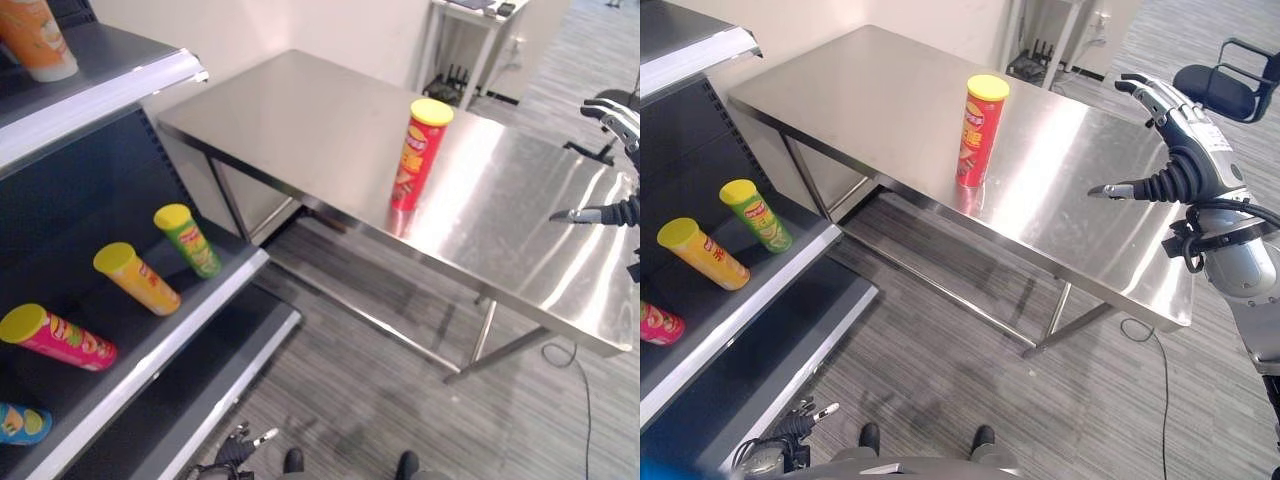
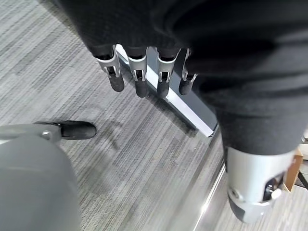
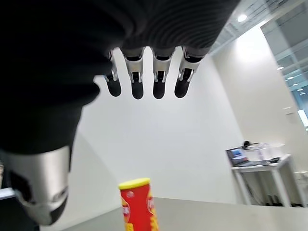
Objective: Put the goods on the table back onto the shelves and tidy them up.
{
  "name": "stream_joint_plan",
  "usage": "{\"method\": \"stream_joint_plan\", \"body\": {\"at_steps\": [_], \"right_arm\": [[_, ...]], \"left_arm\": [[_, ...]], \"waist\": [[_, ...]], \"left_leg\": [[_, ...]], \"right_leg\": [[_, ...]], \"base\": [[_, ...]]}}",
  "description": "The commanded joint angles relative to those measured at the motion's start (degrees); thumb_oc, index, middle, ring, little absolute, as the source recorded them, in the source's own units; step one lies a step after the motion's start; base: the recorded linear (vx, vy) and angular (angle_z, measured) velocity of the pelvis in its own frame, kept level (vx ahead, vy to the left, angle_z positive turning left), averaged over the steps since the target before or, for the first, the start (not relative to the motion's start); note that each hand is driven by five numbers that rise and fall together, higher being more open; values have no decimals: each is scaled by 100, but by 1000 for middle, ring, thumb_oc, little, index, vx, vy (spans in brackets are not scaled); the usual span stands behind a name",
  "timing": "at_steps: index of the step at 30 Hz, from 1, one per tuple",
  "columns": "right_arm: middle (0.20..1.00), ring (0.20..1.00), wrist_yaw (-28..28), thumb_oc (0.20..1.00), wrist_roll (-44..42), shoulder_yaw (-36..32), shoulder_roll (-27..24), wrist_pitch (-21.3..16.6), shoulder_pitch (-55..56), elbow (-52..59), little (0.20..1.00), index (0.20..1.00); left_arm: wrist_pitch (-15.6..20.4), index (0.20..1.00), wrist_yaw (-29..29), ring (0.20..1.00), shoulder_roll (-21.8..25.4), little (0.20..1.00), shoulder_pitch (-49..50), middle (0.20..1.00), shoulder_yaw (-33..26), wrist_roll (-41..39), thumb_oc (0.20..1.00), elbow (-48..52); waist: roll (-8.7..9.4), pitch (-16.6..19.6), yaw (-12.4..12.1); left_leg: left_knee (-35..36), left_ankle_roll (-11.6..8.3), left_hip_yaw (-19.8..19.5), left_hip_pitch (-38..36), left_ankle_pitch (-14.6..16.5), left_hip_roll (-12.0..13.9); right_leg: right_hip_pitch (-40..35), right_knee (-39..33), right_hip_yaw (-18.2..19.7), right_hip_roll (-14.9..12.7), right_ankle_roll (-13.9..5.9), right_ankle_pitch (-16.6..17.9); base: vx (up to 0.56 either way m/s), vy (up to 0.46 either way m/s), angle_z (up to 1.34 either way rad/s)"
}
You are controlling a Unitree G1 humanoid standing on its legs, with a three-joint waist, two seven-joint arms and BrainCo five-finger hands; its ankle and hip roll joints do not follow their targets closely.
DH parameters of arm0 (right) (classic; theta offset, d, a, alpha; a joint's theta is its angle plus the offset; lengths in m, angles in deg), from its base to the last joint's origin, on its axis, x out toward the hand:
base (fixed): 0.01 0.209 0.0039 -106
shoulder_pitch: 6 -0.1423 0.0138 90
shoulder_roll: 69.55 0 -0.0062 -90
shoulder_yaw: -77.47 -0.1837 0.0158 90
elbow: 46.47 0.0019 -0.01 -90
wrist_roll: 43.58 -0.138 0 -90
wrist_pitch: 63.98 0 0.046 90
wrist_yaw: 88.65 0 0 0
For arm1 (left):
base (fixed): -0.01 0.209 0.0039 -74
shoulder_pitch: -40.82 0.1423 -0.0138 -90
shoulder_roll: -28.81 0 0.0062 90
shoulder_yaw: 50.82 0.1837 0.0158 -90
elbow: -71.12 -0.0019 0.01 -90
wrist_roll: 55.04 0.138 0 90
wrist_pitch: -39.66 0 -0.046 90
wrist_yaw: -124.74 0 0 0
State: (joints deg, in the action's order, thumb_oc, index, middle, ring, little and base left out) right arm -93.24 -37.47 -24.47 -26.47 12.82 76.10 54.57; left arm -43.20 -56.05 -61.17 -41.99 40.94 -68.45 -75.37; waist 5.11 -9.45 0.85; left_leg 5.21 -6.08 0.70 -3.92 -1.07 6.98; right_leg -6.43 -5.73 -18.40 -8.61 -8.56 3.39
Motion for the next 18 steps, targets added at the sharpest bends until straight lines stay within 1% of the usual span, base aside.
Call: {"method": "stream_joint_plan", "body": {"at_steps": [1,6,9,10,11,12,13,14,15,16,17,18], "right_arm": [[1000,1000,-104,1000,-392,99,-361,-91,-365,-87,1000,1000],[1000,1000,-153,1000,-436,305,-447,-66,-590,-350,1000,1000],[1000,1000,-198,1000,-453,243,-466,-50,-572,-429,1000,1000],[1000,1000,-233,1000,-442,157,-505,-44,-529,-461,1000,1000],[1000,1000,-263,1000,-419,78,-530,-19,-485,-463,1000,1000],[1000,1000,-279,1000,-379,68,-492,5,-484,-497,1000,1000],[1000,1000,-263,1000,-333,61,-445,13,-454,-486,1000,1000],[1000,1000,-262,1000,-329,55,-441,16,-446,-479,1000,1000],[1000,1000,-233,1000,-287,3,-358,42,-366,-456,1000,1000],[1000,1000,-201,1000,-222,-5,-312,82,-326,-464,1000,1000],[1000,1000,-178,1000,-170,5,-259,117,-328,-469,1000,1000],[1000,1000,-111,1000,-142,-26,-190,203,-325,-434,1000,1000]], "left_arm": [[96,1000,9,1000,212,1000,-215,1000,35,-143,1000,-142],[71,1000,-1,1000,232,1000,-172,1000,10,-226,1000,-104],[73,1000,9,1000,242,1000,-186,1000,17,-260,1000,-66],[74,1000,-10,1000,241,1000,-213,1000,35,-288,1000,12],[73,1000,-20,1000,225,1000,-248,1000,85,-289,1000,73],[43,1000,-53,1000,184,1000,-255,1000,101,-313,1000,76],[44,1000,-49,1000,181,1000,-235,1000,72,-267,1000,46],[46,1000,-49,1000,181,1000,-233,1000,72,-265,1000,45],[36,1000,-45,1000,169,1000,-241,1000,62,-201,1000,24],[27,1000,-53,1000,191,1000,-253,1000,50,-183,1000,30],[27,1000,-53,1000,221,1000,-281,1000,23,-182,1000,29],[30,1000,-24,1000,256,1000,-337,1000,24,-137,1000,11]], "waist": [[39,210,-201],[11,197,-223],[19,167,-211],[50,91,-192],[77,37,-157],[23,63,-107],[-15,93,-98],[-13,94,-107],[-47,108,-96],[-96,71,-100],[-105,46,-97],[-151,-134,36]], "left_leg": [[-76,-308,245,-354,368,404],[-85,-387,246,-326,300,500],[-189,-439,313,-229,264,532],[-544,-431,552,18,260,494],[-766,-372,845,236,237,496],[-700,-289,1200,252,253,497],[-622,-244,1244,194,290,449],[-607,-239,1256,180,287,443],[-549,-159,1230,148,319,352],[-518,-74,1189,94,377,275],[-462,24,1187,75,383,198],[-394,216,1135,-101,454,60]], "right_leg": [[73,92,106,32,-118,-317],[34,73,32,118,-56,-395],[3,73,-90,123,-27,-432],[-38,73,-246,22,-44,-429],[-46,83,-370,-60,-54,-404],[-44,106,-441,-96,-99,-372],[-28,152,-420,-122,-129,-347],[-28,152,-412,-127,-135,-345],[69,357,-369,-214,-169,-338],[219,723,-283,-318,-194,-353],[480,1145,-162,-458,-251,-317],[959,2081,232,-645,-508,43]], "base": [[71,-107,3],[30,-57,5],[-11,-11,12],[-108,45,39],[-135,124,51],[-76,157,55],[-15,138,31],[25,128,13],[16,127,1],[-15,195,-14],[-27,282,-18],[-45,291,-27]]}}
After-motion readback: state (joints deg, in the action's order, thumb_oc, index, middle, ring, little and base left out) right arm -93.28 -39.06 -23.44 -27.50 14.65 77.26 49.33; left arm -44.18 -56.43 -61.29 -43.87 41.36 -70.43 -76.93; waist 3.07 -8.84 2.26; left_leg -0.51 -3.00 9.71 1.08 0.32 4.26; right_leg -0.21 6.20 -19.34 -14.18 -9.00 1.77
